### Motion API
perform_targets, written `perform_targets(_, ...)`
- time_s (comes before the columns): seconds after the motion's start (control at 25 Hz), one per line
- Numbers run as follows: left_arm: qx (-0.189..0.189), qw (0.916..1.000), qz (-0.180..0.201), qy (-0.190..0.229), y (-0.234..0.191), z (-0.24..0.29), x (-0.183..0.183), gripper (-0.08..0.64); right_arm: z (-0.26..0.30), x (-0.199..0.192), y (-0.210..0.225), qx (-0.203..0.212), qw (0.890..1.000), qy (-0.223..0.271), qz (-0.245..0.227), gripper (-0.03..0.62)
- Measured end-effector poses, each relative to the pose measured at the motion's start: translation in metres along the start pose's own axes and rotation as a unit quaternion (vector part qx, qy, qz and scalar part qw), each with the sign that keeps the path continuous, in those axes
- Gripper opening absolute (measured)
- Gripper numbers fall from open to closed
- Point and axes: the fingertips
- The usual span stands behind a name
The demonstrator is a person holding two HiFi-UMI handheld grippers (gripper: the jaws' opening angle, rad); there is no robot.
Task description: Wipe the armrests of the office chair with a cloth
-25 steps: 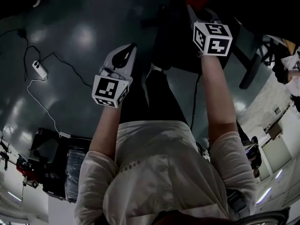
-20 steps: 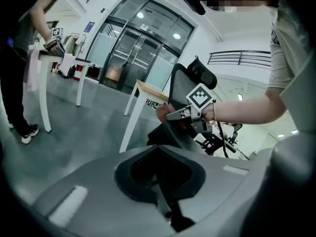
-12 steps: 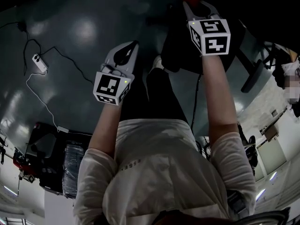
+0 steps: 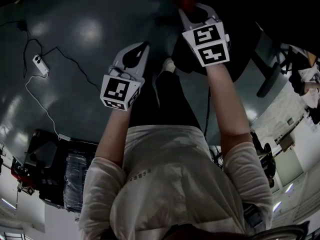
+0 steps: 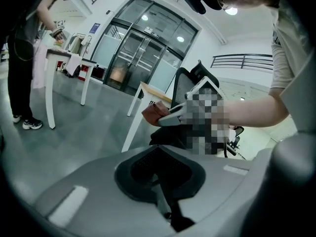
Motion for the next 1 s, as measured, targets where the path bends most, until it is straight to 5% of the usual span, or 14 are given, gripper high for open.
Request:
perform_targets(0.64,-0.003,0.9999,-0.015,0.007,0.019,-0.033,-0.031,0.017,-0.032,-0.032,-0.08,0.047,0.992,-0.046,-0.106,0.048)
perform_targets(1.0,-0.027,0.9994,0.019,-0.013,0.01,-0.045,-0.025,0.017,-0.052,-0.052,-0.113,0.047,0.992,-0.061,-0.103,0.048)
Point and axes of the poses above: the fingertips, and each gripper's own axes: z forward along the fingers, y to its right, x out of its top, and after that the axes turned 11 degrees about -x, right-handed
